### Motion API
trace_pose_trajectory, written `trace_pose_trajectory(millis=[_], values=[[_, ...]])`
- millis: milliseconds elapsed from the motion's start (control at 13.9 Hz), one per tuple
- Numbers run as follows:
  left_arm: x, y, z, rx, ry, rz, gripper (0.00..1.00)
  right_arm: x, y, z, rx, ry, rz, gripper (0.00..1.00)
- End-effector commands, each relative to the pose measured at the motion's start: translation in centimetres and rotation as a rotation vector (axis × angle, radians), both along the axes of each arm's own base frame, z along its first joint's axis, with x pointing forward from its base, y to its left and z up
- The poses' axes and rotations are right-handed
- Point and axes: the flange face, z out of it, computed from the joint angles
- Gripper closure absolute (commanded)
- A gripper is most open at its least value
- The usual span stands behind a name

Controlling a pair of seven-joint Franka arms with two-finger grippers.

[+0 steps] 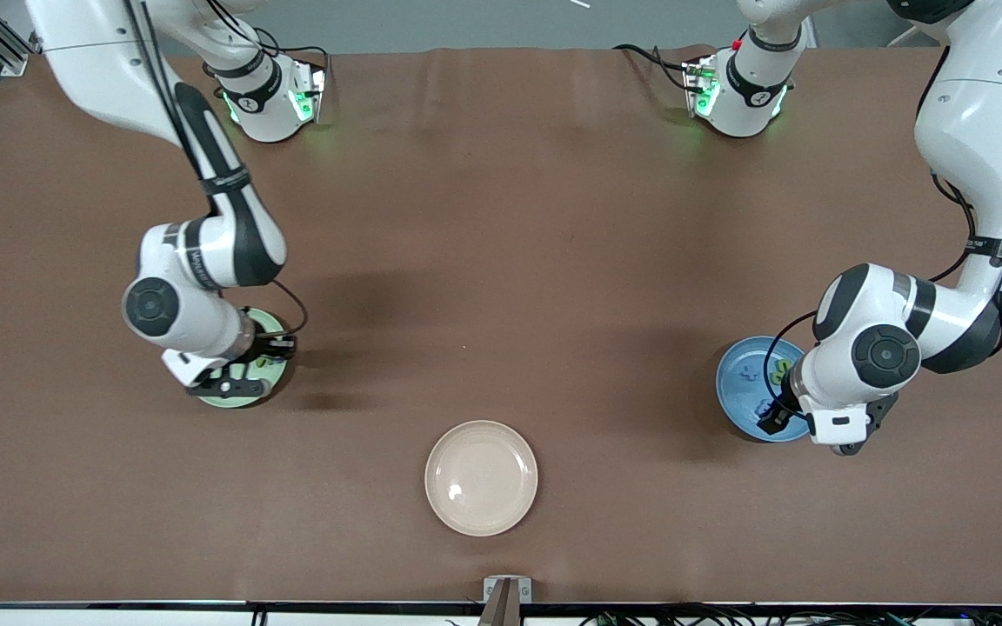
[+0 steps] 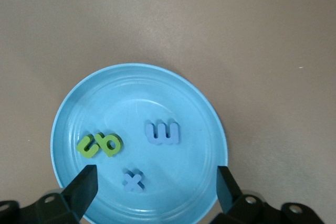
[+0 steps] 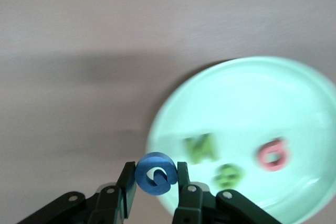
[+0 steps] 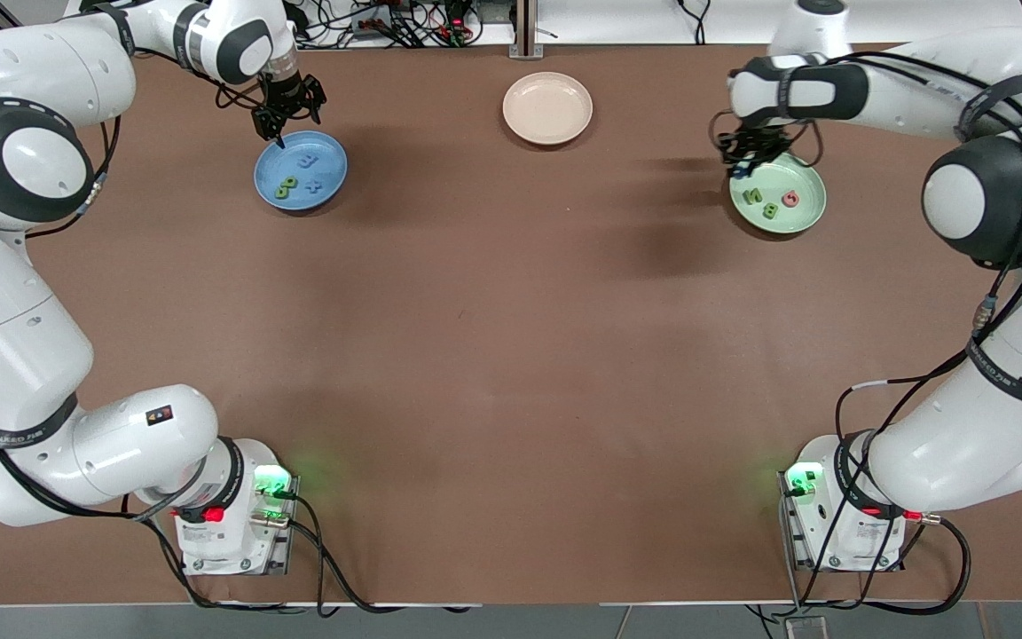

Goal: Sort upper and lower case letters into plates
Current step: 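Open both grippers to drop the letters into the plates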

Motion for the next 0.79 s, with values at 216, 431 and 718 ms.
trace_pose_trajectory(millis=[216, 431, 718], values=[[0.3, -0.4, 10.1, 0.058, -0.084, -0.244, 0.00, 1.6, -7.4, -1.1, 0.002, -0.034, 0.062, 1.00], [-0.1, 0.9, 15.6, 0.121, -0.062, -0.409, 0.00, 2.3, -8.4, -3.8, -0.003, -0.028, 0.046, 1.00], [-1.7, 1.7, 21.6, 0.155, 0.012, -0.502, 0.00, 2.2, -7.9, -5.8, -0.002, -0.014, 0.047, 0.98]])
